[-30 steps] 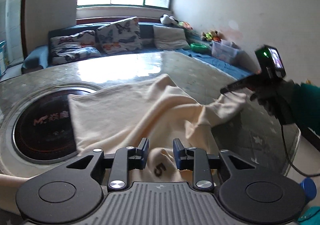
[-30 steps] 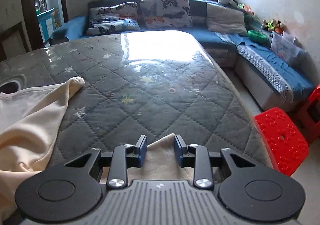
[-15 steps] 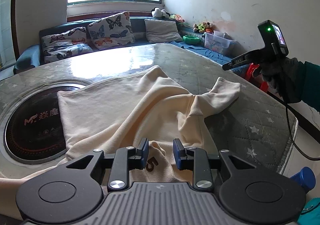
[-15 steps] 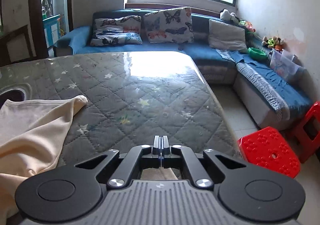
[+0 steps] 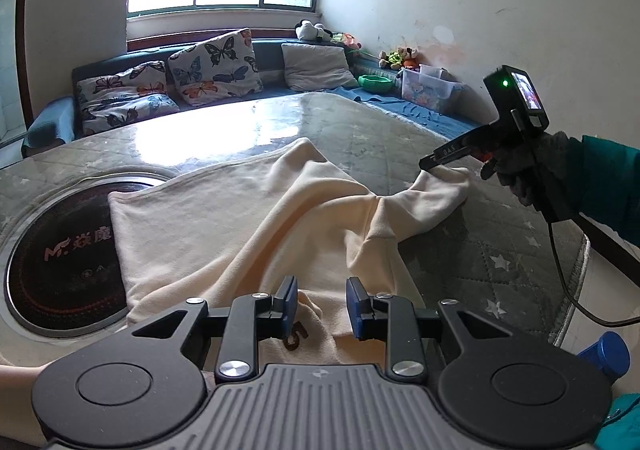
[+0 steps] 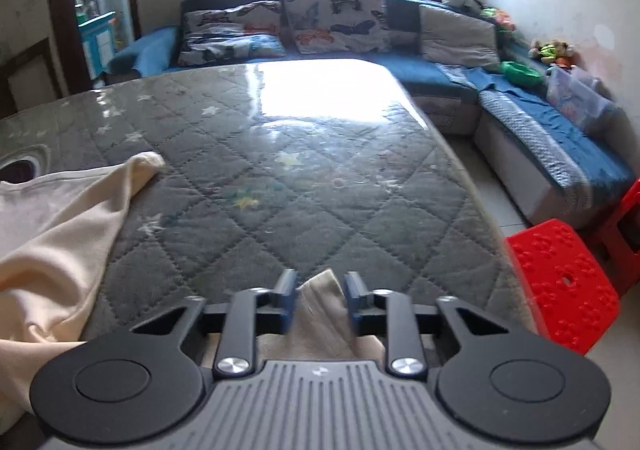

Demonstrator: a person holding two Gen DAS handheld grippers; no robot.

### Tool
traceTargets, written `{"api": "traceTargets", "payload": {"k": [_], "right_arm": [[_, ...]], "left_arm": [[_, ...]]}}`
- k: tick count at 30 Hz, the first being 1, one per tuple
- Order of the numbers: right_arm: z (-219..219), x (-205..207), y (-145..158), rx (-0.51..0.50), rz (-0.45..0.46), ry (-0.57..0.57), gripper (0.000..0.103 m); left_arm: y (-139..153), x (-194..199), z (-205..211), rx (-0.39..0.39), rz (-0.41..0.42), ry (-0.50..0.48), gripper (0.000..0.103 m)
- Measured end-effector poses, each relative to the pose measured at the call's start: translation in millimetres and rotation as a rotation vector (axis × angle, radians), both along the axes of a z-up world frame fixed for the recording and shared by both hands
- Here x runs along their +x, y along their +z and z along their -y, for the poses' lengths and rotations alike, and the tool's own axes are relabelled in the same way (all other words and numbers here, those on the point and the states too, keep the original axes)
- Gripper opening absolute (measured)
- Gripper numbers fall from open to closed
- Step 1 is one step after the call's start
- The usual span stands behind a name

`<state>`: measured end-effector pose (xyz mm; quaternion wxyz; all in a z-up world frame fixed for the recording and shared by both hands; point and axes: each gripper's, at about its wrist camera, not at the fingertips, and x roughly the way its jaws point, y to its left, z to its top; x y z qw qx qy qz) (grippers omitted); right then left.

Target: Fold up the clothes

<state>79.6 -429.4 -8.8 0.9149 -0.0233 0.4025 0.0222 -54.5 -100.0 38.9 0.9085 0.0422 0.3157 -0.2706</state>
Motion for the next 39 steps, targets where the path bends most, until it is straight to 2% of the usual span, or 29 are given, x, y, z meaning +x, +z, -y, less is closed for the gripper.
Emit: {"api": "traceTargets", "payload": {"k": [2,9,13,17,22,24,30,31,33,35,39], "right_arm": [[-3.1,-1.8,4.5,-0.012,0.016,0.018,0.008],[7.2,-20.7,51.5,0.028,0.191,0.028,0.007],[29.3,-38.7,85.5,0.085,0.309,0.016,0.007],[58.3,-58.9,97.2,0.11,0.391,-0.021,0.009],[94.7,-76.8,71.0,0.066,0.293,-0.154,0.011],[90.1,-77.5,62.5,0.066,0.258,-0.139,0.015],[65.7,-75.2,39.1,0.082,0.16,-0.055,0.018],[61.7,-74.9,35.2,0.084,0.144,-0.041,0.02],[52.1,-71.2,26.3,0.08,0.109,-0.021,0.031],[51.6,-64.0,20.4,0.079,0.095,-0.028,0.031],[56.1,-50.8,11.1,0.091,0.078,-0.046,0.035]], "left_arm": [[-1.3,0.2,2.3,0.001,-0.003,-0.005,0.029],[-2.9,1.9,8.6,0.009,-0.005,-0.032,0.029],[-1.8,4.2,17.6,0.006,0.004,-0.061,0.029],[-1.2,7.5,31.1,-0.007,0.009,-0.103,0.029],[-7.0,14.9,53.9,-0.019,-0.004,-0.16,0.029],[-11.4,18.6,64.3,-0.02,-0.018,-0.179,0.03],[-24.0,20.5,93.0,-0.006,-0.044,-0.215,0.033],[-24.1,18.9,96.5,0.003,-0.035,-0.216,0.033],[-21.6,15.3,101.4,0.014,-0.011,-0.22,0.033],[-18.7,13.5,105.2,0.021,0.007,-0.223,0.037],[-18.1,12.4,114.4,0.058,0.056,-0.244,0.037]]}}
